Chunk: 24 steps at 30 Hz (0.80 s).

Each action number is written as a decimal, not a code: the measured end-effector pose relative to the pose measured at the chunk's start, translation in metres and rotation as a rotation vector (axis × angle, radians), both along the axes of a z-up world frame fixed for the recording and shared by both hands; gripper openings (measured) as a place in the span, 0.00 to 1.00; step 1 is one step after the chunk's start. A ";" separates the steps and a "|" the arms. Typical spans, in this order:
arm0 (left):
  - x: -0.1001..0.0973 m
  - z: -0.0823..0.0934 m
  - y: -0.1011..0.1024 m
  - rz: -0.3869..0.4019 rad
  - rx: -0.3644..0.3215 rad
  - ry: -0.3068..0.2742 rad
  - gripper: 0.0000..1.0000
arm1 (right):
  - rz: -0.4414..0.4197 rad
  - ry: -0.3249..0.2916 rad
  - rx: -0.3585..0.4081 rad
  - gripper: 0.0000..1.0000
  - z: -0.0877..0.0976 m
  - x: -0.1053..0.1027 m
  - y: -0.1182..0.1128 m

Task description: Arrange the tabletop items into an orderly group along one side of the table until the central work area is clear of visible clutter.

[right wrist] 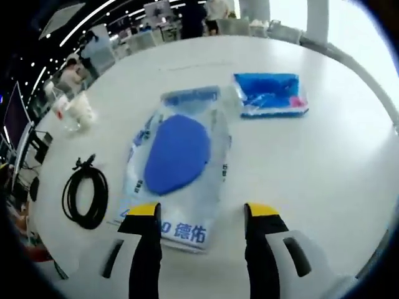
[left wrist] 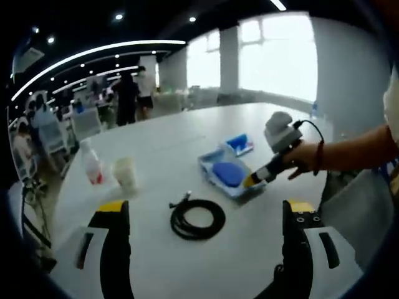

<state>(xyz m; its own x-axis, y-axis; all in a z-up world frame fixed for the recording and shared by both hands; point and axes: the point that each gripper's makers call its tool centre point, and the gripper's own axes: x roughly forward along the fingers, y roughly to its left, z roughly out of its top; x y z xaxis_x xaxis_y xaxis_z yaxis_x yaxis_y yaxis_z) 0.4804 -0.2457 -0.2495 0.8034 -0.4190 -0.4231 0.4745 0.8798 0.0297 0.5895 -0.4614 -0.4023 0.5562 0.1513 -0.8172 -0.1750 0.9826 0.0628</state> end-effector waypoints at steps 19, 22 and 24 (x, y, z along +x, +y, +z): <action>-0.003 -0.010 0.002 -0.011 0.054 0.034 1.00 | 0.044 -0.058 -0.053 0.01 0.004 0.005 -0.005; -0.003 -0.010 0.002 -0.013 0.060 0.035 1.00 | 0.073 -0.076 -0.061 0.01 0.008 0.004 -0.002; -0.003 -0.010 0.002 -0.011 0.056 0.034 1.00 | 0.084 -0.101 -0.050 0.01 0.015 0.005 0.000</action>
<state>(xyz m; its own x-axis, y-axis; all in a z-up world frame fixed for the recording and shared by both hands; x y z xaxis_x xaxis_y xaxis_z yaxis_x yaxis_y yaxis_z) 0.4769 -0.2433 -0.2595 0.7834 -0.4026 -0.4735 0.4858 0.8718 0.0626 0.5948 -0.4617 -0.3871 0.6232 0.1616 -0.7652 -0.2602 0.9655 -0.0080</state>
